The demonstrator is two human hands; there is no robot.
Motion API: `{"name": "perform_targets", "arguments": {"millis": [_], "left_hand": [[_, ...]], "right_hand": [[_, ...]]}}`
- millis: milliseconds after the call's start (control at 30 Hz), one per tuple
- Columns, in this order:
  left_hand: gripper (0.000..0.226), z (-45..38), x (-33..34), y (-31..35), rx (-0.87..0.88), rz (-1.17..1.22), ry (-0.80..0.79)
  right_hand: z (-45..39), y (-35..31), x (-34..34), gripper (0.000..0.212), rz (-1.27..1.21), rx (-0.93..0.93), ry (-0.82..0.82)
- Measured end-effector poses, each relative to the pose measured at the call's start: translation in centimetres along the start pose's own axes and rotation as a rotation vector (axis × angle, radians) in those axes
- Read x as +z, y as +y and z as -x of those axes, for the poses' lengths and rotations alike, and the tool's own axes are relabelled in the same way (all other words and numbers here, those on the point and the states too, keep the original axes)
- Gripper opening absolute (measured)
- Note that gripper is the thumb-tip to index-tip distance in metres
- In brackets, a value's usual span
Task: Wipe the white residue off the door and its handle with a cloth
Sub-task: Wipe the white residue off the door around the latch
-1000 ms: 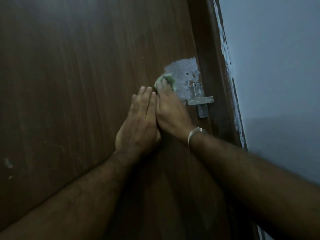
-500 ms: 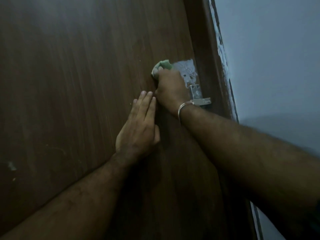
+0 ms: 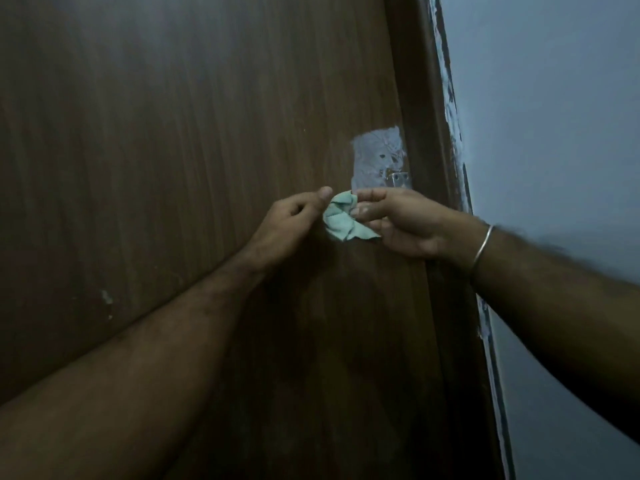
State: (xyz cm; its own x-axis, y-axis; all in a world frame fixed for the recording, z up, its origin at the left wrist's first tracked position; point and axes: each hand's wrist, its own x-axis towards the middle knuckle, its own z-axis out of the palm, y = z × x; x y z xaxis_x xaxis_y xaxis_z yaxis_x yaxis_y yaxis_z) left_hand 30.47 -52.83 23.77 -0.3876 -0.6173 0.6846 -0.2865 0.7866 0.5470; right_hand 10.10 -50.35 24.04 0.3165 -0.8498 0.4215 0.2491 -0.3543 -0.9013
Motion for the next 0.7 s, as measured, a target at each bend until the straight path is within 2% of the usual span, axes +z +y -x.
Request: {"name": "perform_targets", "arguments": {"millis": [67, 133, 200, 267, 400, 533, 633, 700], "left_hand": [[0.045, 0.2, 0.2, 0.4, -0.099, 0.087, -0.084], [0.029, 0.2, 0.4, 0.4, -0.124, 0.130, -0.062], [0.020, 0.2, 0.4, 0.4, -0.129, 0.169, -0.021], [0.019, 0.2, 0.4, 0.2, -0.118, 0.164, -0.002], [0.017, 0.3, 0.2, -0.5, -0.077, 0.115, 0.008], [0.012, 0.1, 0.1, -0.8, -0.034, 0.091, -0.013], [0.016, 0.1, 0.4, -1.0, 0.058, -0.012, -0.008], [0.020, 0.1, 0.2, -0.8, 0.048, -0.004, -0.034]], "right_hand": [[-0.2, 0.3, -0.2, 0.040, 0.005, -0.054, 0.069], [-0.3, 0.6, -0.5, 0.037, 0.024, -0.099, 0.138], [-0.2, 0.9, -0.9, 0.035, 0.068, -0.105, 0.097], [-0.3, 1.4, -0.9, 0.043, 0.181, -0.098, 0.059], [-1.0, 2.3, -0.6, 0.036, 0.357, -0.208, 0.141], [-0.8, 2.2, -0.1, 0.052, 0.460, -0.224, 0.043], [-0.5, 2.2, 0.7, 0.028, 0.548, -0.294, 0.127], [-0.3, 2.1, 1.0, 0.022, 0.556, -0.328, 0.202]]}}
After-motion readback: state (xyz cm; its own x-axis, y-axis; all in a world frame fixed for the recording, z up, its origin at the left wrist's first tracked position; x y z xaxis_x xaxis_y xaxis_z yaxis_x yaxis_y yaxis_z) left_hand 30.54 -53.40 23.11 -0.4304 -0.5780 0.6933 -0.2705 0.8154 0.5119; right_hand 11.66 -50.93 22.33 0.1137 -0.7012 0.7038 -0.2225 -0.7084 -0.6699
